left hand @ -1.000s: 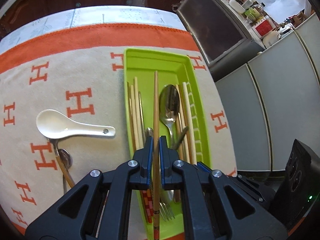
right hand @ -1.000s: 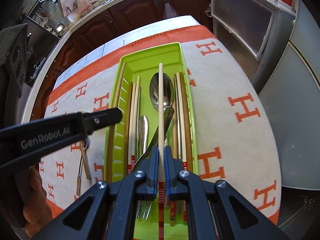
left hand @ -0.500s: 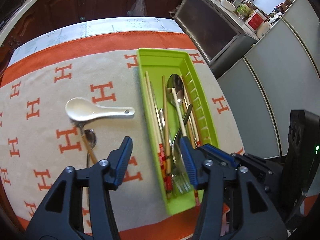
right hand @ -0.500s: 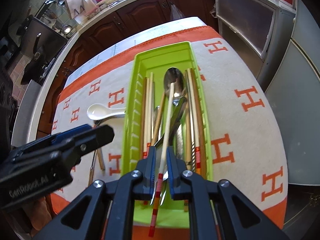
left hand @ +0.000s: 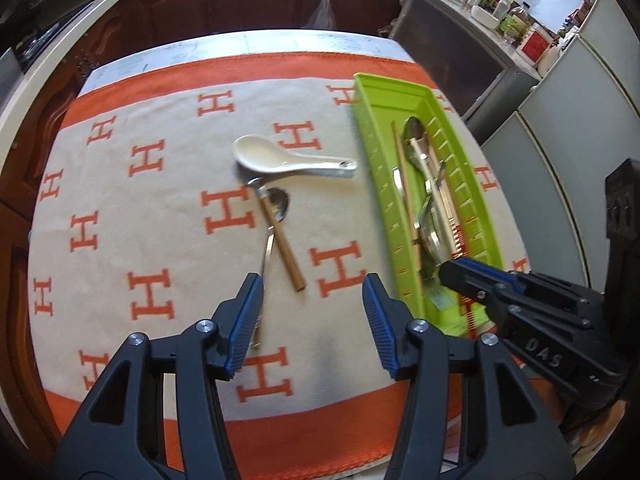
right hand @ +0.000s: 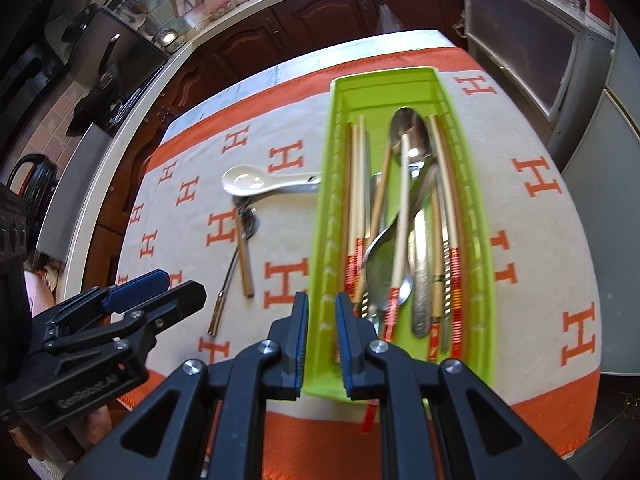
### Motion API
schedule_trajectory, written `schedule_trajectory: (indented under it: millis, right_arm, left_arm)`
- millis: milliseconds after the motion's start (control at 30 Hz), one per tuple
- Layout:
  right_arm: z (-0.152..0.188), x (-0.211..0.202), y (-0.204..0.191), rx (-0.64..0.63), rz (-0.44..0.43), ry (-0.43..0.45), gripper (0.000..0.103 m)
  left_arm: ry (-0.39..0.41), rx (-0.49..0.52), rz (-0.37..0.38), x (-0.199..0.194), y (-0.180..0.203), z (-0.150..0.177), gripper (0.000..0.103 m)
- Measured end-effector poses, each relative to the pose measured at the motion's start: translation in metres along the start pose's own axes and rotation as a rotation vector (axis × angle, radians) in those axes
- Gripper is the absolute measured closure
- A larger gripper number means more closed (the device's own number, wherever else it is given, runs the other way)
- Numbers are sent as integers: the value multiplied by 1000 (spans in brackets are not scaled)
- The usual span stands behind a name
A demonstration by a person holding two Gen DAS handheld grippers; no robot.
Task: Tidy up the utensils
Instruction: 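Grasp the wooden-handled spoon by its handle with the right tool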
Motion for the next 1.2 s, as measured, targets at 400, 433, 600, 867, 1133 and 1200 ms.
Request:
schedule_trajectory:
  millis: [400, 433, 600, 867, 1133, 1200]
  right_arm:
    - [4, 25, -50, -129, -2, -44, 89]
    - [3, 28, -54, -139, -2, -47, 89]
    - [-7, 46, -68, -154, -16, -60, 86]
    - [-35, 70, -80, -158, -12, -46, 81]
    - [-55, 100, -90, -213, 61, -57, 81]
    - [-58, 105, -92, -219, 72, -63, 81]
  left_arm:
    - [-41, -94, -67, 24, -74, 40, 55]
    - [-43, -103, -76, 25, -80, 41, 55]
    - [-63, -151, -93, 34, -107, 48, 55]
    - [-50, -175, -65, 39, -119, 45, 55]
    - [-53, -153, -32, 44, -114, 43, 55]
    - [-55, -149, -26, 45, -112, 42, 55]
Point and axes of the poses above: each gripper's, at about its wrist camera, not at the fingertips, and x roughly the way its jaws point, y to its right, z to its underside, the point moved 8 cm from there along x, roughly the way its jaws point, and after that the axes turned 10 degrees about -y, right-handed, at the moved point
